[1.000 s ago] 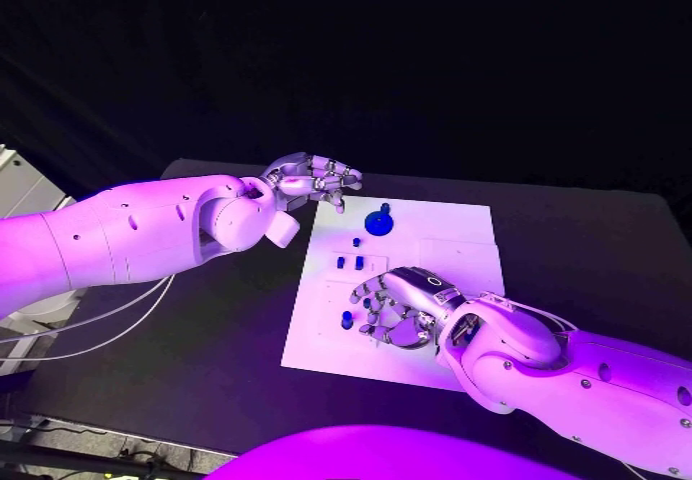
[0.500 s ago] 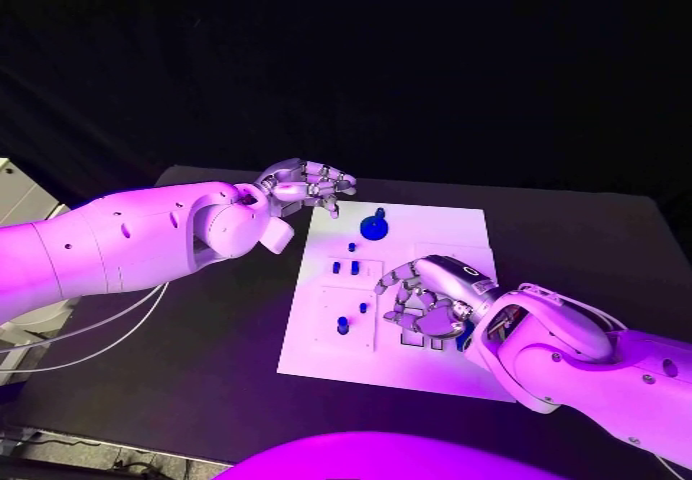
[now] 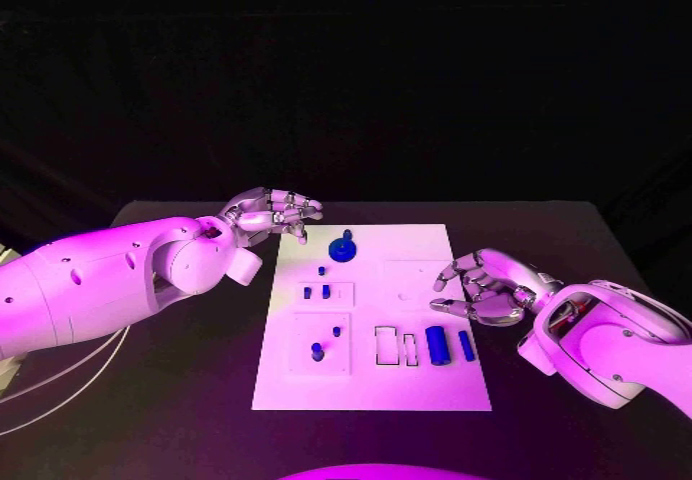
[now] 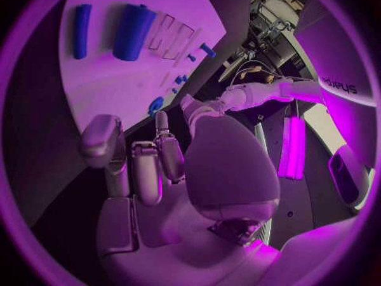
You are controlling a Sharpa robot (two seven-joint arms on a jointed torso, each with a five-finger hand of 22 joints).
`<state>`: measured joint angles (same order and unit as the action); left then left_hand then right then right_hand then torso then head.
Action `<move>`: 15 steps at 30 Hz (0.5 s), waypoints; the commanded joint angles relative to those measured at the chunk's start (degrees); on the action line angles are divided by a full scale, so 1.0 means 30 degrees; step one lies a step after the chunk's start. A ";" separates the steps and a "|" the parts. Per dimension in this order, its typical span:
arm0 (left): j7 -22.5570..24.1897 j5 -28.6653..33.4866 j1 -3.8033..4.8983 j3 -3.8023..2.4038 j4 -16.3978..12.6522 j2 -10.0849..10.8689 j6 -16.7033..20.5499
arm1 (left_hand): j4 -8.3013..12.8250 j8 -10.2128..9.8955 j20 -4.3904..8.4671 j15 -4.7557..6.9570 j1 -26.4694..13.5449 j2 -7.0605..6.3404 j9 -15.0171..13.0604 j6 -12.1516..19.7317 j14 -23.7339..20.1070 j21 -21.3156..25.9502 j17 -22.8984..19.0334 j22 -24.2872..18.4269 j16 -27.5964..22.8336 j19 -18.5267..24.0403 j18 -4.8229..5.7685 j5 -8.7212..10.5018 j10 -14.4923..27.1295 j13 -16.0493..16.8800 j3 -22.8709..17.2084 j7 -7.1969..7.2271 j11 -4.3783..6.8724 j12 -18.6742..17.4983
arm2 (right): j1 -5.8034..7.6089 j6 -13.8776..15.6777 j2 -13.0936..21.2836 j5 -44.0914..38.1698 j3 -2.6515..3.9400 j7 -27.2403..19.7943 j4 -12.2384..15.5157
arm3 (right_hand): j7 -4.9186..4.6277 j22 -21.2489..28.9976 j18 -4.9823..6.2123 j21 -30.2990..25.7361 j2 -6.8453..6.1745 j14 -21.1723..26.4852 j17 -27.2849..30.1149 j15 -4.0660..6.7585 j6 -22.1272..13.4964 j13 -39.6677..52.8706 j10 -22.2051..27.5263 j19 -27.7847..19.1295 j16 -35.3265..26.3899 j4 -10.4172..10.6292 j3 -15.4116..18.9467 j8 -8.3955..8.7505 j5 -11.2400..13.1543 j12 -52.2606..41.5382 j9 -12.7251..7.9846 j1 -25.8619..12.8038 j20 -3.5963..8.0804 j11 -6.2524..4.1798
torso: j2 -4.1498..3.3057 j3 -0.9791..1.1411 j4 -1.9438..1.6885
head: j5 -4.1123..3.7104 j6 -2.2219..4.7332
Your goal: Assemble the parts on the task board
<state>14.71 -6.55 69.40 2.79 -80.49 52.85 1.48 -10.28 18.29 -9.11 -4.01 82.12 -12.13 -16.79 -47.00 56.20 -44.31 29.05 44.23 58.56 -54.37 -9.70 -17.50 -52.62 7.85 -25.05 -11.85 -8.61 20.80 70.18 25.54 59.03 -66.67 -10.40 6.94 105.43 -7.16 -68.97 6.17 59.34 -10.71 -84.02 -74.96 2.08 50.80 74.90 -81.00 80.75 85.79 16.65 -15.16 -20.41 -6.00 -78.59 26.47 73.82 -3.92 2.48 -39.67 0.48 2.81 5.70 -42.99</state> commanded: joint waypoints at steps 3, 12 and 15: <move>0.0293 0.0031 -0.0008 -0.0014 -0.0057 -0.0080 -0.0237 | -0.0073 -0.0063 -0.0118 -0.0063 0.0110 0.0023 0.0016 0.0092 -0.0070 -0.0101 0.0030 0.0029 0.0004 0.0061 -0.0258 0.0043 0.0134 0.0001 0.0075 -0.0004 0.0063 -0.0074 | -0.0178 -0.0173 0.1179 -0.0368 -0.0154 0.1180 0.0672 | 0.0024 -0.0494 -0.0240 0.0561 0.0290 -0.1352 -0.1598 -0.0122 -0.0183 0.2082 -0.0667 0.0286 0.0282 0.0034 0.0919 -0.0322 -0.0239 -0.1002 -0.0088 -0.0652 -0.0073 -0.0006 | 0.0062 0.0055 0.0165 | -0.0520 -0.0108; 0.0262 0.0022 -0.0041 -0.0013 -0.0012 -0.0080 -0.0224 | -0.0080 -0.0053 -0.0122 -0.0064 0.0121 0.0032 0.0013 0.0086 -0.0073 -0.0099 0.0036 0.0032 0.0003 0.0067 -0.0259 0.0041 0.0113 0.0012 0.0084 0.0008 0.0070 -0.0048 | -0.0658 0.0150 0.1633 -0.1221 -0.0286 0.3858 0.1348 | 0.0149 -0.1824 -0.0540 0.2296 0.0935 -0.1741 -0.3704 -0.0055 -0.0077 0.4063 -0.2211 0.0921 0.1022 0.0029 0.3297 -0.0705 -0.0262 -0.2889 -0.0397 -0.1736 -0.0005 -0.0108 | 0.0063 0.0033 0.0178 | -0.1098 -0.0627; 0.0267 -0.0067 -0.0044 -0.0013 -0.0026 -0.0061 -0.0300 | -0.0085 -0.0050 -0.0123 -0.0064 0.0117 0.0029 0.0012 0.0084 -0.0073 -0.0099 0.0037 0.0032 0.0004 0.0068 -0.0259 0.0042 0.0109 0.0015 0.0091 0.0012 0.0071 -0.0043 | -0.0899 0.0262 0.1389 -0.1422 -0.0297 0.4305 0.1380 | 0.0153 -0.1816 -0.0524 0.2205 0.0963 -0.1723 -0.3646 -0.0052 -0.0051 0.3942 -0.2098 0.0892 0.1008 -0.0006 0.3666 -0.0719 -0.0052 -0.2758 -0.0468 -0.0971 -0.0002 -0.0109 | 0.0049 0.0031 0.0166 | -0.1221 -0.0677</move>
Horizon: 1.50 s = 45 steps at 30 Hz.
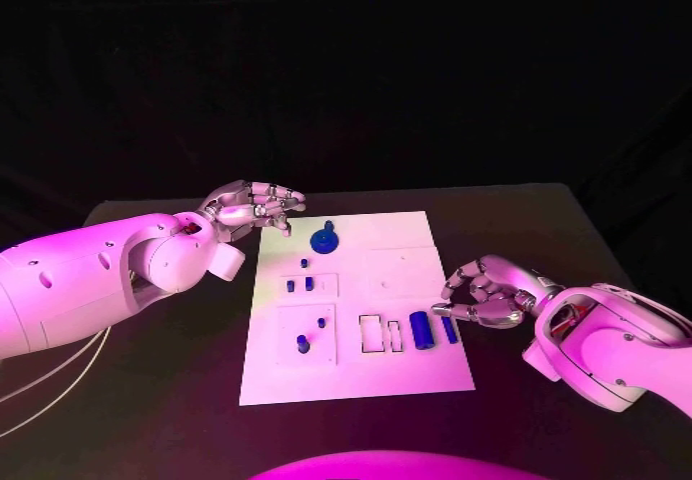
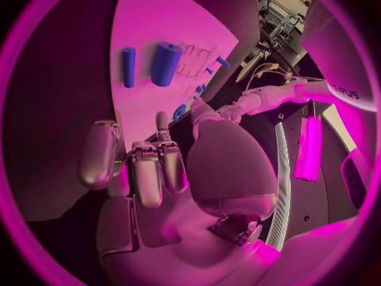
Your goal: Assemble the parts on the task board
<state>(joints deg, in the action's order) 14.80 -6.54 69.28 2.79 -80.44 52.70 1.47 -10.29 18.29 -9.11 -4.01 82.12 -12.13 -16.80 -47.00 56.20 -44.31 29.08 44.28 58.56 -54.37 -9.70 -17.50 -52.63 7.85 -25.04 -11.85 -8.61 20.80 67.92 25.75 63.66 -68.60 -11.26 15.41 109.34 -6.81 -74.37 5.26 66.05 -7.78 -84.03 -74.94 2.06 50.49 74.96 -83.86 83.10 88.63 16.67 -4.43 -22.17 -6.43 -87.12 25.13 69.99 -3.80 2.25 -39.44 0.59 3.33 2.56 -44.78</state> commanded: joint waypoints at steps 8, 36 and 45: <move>0.0443 -0.0231 -0.0010 -0.0014 -0.0085 0.0013 -0.0624 | -0.0288 -0.0027 -0.0193 -0.0119 -0.0182 -0.0268 0.0013 0.0121 -0.0329 0.0058 0.0057 -0.0022 -0.0042 0.0311 -0.0238 0.0031 0.0162 0.0059 0.0431 0.0056 0.0080 0.0030 | -0.0711 0.0105 -0.1012 -0.1508 -0.0017 0.2750 -0.0349 | 0.0064 -0.0076 -0.0227 -0.0012 0.0045 -0.1722 -0.3683 -0.0036 0.0193 0.3966 -0.1176 0.0112 0.0073 0.0021 0.0479 -0.0196 -0.0160 0.0057 -0.0054 0.0621 -0.0038 -0.0051 | -0.0023 -0.0019 -0.0051 | -0.0252 -0.0361; 0.0570 -0.0147 -0.0039 -0.0014 -0.0201 0.0199 -0.1095 | -0.0332 -0.0048 -0.0198 -0.0104 -0.0085 -0.0118 0.0028 0.0206 -0.0366 0.0100 0.0094 -0.0036 -0.0002 0.0328 -0.0264 -0.0021 0.0224 0.0086 0.0420 0.0046 0.0081 0.0068 | -0.1504 -0.2261 -0.2612 -0.3588 -0.0012 0.4912 -0.1099 | 0.0585 -0.0642 -0.0326 0.0494 0.0250 -0.1801 -0.4091 0.0324 0.1547 0.4300 -0.1470 0.0319 0.0189 0.0107 0.2826 -0.0916 -0.0302 -0.0212 0.0106 -0.2183 0.0257 -0.0499 | -0.0009 -0.0050 -0.0065 | 0.0173 -0.0411; 0.0595 -0.0145 -0.0039 -0.0014 -0.0221 0.0297 -0.1077 | -0.0346 -0.0051 -0.0198 -0.0108 -0.0054 -0.0055 0.0031 0.0221 -0.0373 0.0099 0.0102 -0.0034 0.0006 0.0320 -0.0265 -0.0060 0.0249 0.0089 0.0396 0.0032 0.0070 0.0072 | -0.1678 -0.4461 -0.2842 -0.4943 -0.0011 0.5904 -0.1300 | 0.0661 -0.0726 -0.0344 0.0571 -0.0109 -0.1806 -0.4118 0.0378 0.1730 0.4282 -0.1454 0.0335 0.0195 0.0094 0.2922 -0.1047 -0.0166 -0.0182 0.0170 -0.1833 0.0301 -0.0566 | -0.0013 -0.0044 -0.0047 | 0.0287 -0.0416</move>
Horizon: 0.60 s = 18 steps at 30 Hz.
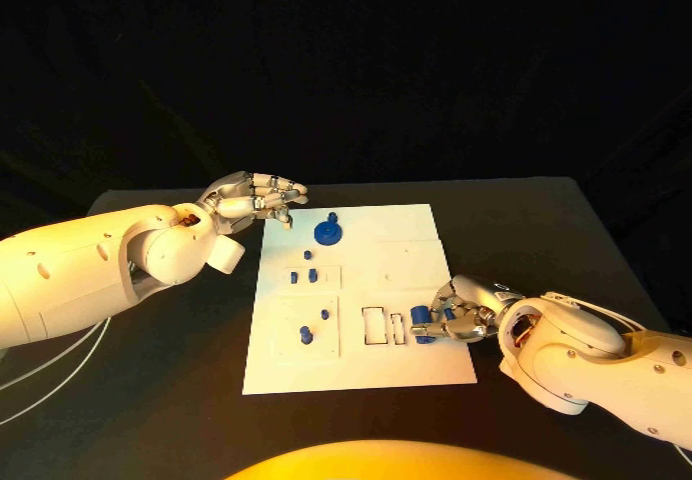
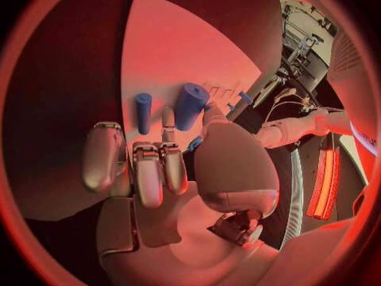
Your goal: Assemble the parts on the task board
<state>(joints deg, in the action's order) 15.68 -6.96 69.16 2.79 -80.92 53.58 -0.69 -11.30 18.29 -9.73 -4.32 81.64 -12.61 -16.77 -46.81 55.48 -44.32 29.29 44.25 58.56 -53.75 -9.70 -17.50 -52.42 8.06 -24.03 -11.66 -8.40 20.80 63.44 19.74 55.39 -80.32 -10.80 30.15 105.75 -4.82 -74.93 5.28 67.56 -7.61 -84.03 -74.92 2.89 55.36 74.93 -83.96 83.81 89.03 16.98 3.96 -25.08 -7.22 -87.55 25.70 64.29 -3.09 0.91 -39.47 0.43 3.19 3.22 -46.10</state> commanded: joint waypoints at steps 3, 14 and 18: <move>0.0298 -0.0004 0.0002 -0.0014 -0.0064 0.0010 -0.0366 | -0.0010 -0.0051 0.0007 -0.0004 0.0106 0.0106 0.0019 0.0157 -0.0130 0.0099 0.0031 -0.0025 0.0006 0.0113 -0.0265 -0.0060 0.0181 0.0020 0.0059 -0.0033 0.0000 0.0072 | -0.0206 -0.2666 -0.0221 -0.1244 -0.0166 0.1180 -0.0170 | 0.0037 -0.0597 -0.0362 0.0117 -0.0122 -0.1812 -0.4151 0.0136 0.0164 0.4348 -0.1465 0.0115 0.0066 -0.0028 -0.0020 -0.0130 0.0177 -0.0090 0.0004 0.0571 0.0098 -0.0160 | -0.0009 0.0024 0.0013 | 0.0081 0.0044; 0.0263 0.0012 0.0003 -0.0014 -0.0055 0.0023 -0.0348 | -0.0031 -0.0061 0.0003 -0.0012 0.0087 0.0102 0.0024 0.0180 -0.0135 0.0101 0.0035 -0.0025 0.0010 0.0111 -0.0263 -0.0065 0.0196 0.0022 0.0075 -0.0046 -0.0009 0.0074 | -0.0234 -0.0814 -0.0309 -0.1510 -0.0162 0.1152 -0.0104 | 0.0077 -0.0751 -0.0384 0.0138 0.0696 -0.1816 -0.4170 0.0189 0.0188 0.4368 -0.1478 0.0156 0.0066 -0.0092 -0.0815 -0.0107 -0.1628 -0.0077 -0.0040 0.2643 0.0168 -0.0206 | -0.0009 0.0021 0.0017 | 0.0109 0.0019; 0.0262 0.0016 0.0003 -0.0014 -0.0048 0.0013 -0.0417 | -0.0031 -0.0061 0.0003 -0.0012 0.0087 0.0102 0.0024 0.0180 -0.0135 0.0101 0.0035 -0.0025 0.0010 0.0111 -0.0263 -0.0065 0.0196 0.0022 0.0075 -0.0046 -0.0009 0.0074 | -0.0205 -0.0074 -0.0177 -0.0906 -0.0155 0.0827 0.0082 | 0.0103 -0.0777 -0.0377 0.0081 0.0792 -0.1817 -0.4177 0.0215 0.0214 0.4375 -0.1482 0.0157 0.0066 -0.0176 -0.1068 0.0001 -0.3297 -0.0072 -0.0138 0.3251 0.0187 -0.0236 | 0.0009 0.0015 0.0022 | 0.0094 0.0057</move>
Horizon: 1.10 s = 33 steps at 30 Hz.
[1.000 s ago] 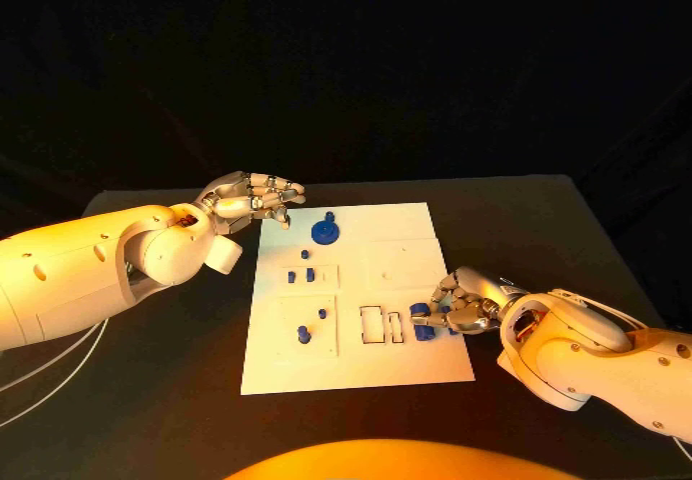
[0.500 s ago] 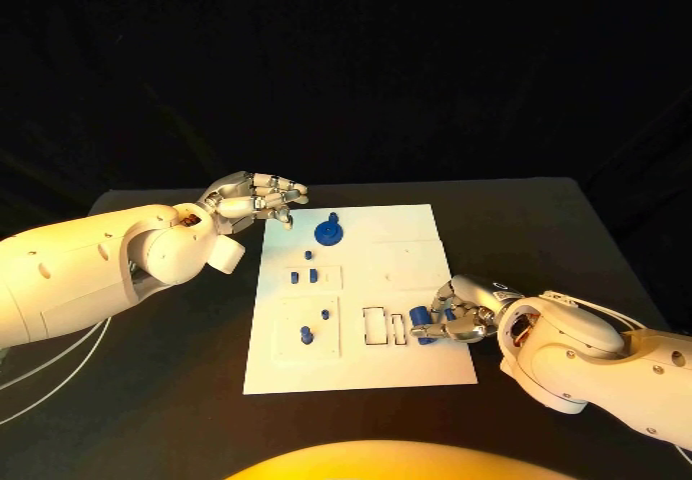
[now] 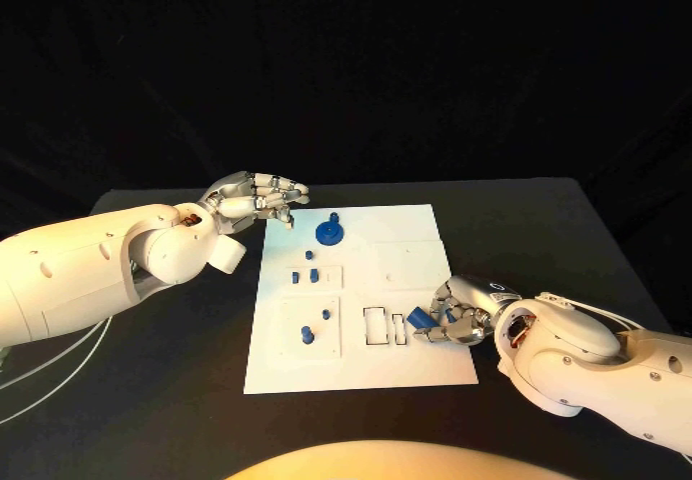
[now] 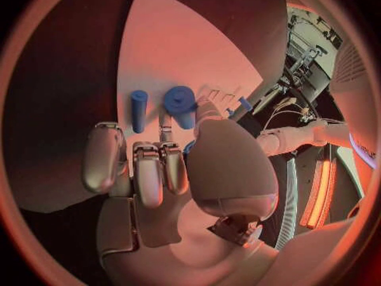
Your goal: Assemble the parts on the task board
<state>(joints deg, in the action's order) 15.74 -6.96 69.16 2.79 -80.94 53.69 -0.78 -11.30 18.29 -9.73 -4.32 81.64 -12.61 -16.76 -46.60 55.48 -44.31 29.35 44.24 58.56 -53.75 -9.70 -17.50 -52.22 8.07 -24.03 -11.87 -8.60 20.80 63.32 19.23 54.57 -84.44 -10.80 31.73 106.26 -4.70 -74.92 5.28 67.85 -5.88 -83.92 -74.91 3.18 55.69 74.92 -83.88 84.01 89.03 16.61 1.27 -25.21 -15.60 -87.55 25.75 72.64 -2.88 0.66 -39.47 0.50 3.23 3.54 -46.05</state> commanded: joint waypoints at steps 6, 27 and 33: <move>0.0244 0.0016 0.0004 -0.0014 -0.0039 -0.0039 -0.0462 | -0.0074 -0.0064 -0.0004 -0.0023 0.0053 0.0118 0.0024 0.0125 -0.0142 0.0106 0.0023 -0.0024 0.0017 0.0109 -0.0259 -0.0070 0.0147 0.0025 0.0093 0.0010 0.0048 0.0080 | 0.0135 0.1293 0.0271 0.1381 -0.0133 -0.0340 0.0330 | 0.0114 -0.0886 -0.0403 0.0099 0.0242 -0.1855 -0.4184 0.0141 0.0250 0.4421 -0.1541 0.0117 0.0067 -0.0048 -0.0415 0.0082 -0.0835 -0.0114 -0.0220 0.0919 0.0131 -0.0189 | 0.0020 -0.0032 0.0008 | -0.0071 0.0103; 0.0177 0.0016 0.0003 -0.0014 0.0060 -0.0268 -0.0582 | -0.0108 -0.0061 -0.0010 -0.0031 0.0029 0.0129 0.0024 0.0129 -0.0151 0.0113 0.0028 -0.0027 0.0021 0.0109 -0.0257 -0.0075 0.0165 0.0029 0.0110 0.0006 0.0041 0.0085 | 0.0804 0.1732 -0.0494 0.3047 -0.0068 -0.1059 0.1105 | 0.0190 -0.1047 -0.0431 0.0227 0.0504 -0.1881 -0.4307 0.0222 0.0602 0.4503 -0.1617 0.0173 0.0103 0.0057 -0.1133 0.0245 -0.0088 -0.0196 -0.0415 0.0773 0.0212 -0.0271 | -0.0003 0.0002 0.0006 | -0.0045 0.0271; 0.0167 0.0017 -0.0001 -0.0014 0.0049 -0.0299 -0.0618 | -0.0120 -0.0053 -0.0013 -0.0033 0.0036 0.0152 0.0022 0.0121 -0.0156 0.0117 0.0032 -0.0028 0.0024 0.0108 -0.0258 -0.0083 0.0172 0.0033 0.0106 0.0010 0.0041 0.0092 | 0.0385 0.1216 -0.1437 0.3121 -0.0082 -0.1130 0.0509 | 0.0160 -0.1004 -0.0406 0.0055 0.0520 -0.1865 -0.4233 0.0189 0.0714 0.4460 -0.1582 0.0120 0.0077 0.0071 -0.1146 0.0327 0.0230 -0.0133 -0.0493 -0.0107 0.0186 -0.0238 | -0.0008 0.0011 -0.0017 | -0.0063 0.0239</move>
<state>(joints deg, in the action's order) 15.71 -6.95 69.15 2.79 -80.69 52.90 -1.46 -11.46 18.29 -9.73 -4.32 81.64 -12.61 -16.77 -46.60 55.48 -44.31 29.38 44.23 58.56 -53.75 -9.70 -17.50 -52.02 8.10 -23.87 -11.87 -8.39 20.80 64.60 24.77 50.43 -75.90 -11.05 29.33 107.99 -5.14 -74.90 4.38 68.20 -3.91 -83.82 -74.94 3.50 56.47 74.91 -83.83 84.01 89.03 16.80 -1.93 -24.49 -14.90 -88.07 24.25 73.28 -2.46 0.22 -39.50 0.51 3.19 3.38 -45.29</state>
